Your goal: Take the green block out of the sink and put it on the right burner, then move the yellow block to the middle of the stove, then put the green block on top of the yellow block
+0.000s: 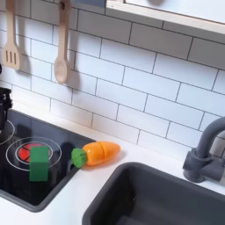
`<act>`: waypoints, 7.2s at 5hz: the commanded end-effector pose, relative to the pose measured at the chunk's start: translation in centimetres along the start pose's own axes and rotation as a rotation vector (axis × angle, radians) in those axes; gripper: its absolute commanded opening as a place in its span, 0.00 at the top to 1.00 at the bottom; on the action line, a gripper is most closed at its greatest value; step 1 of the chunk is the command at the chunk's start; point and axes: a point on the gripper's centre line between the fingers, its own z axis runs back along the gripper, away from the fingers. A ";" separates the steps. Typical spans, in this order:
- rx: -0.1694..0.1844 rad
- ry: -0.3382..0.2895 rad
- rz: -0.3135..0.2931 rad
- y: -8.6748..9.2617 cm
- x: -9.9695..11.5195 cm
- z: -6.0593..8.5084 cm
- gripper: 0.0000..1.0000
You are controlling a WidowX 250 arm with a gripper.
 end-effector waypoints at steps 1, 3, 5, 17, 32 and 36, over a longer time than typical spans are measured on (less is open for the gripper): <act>0.001 -0.031 0.047 0.4 0.2 1.0 0.00; 0.021 -0.053 0.059 0.7 1.4 1.4 0.00; 0.028 -0.019 0.138 2.7 4.6 0.2 0.00; 0.040 -0.028 0.096 3.6 3.7 -0.4 0.00; 0.041 0.010 0.112 4.2 4.8 -4.0 1.00; 0.017 0.024 0.070 3.9 2.9 -3.8 1.00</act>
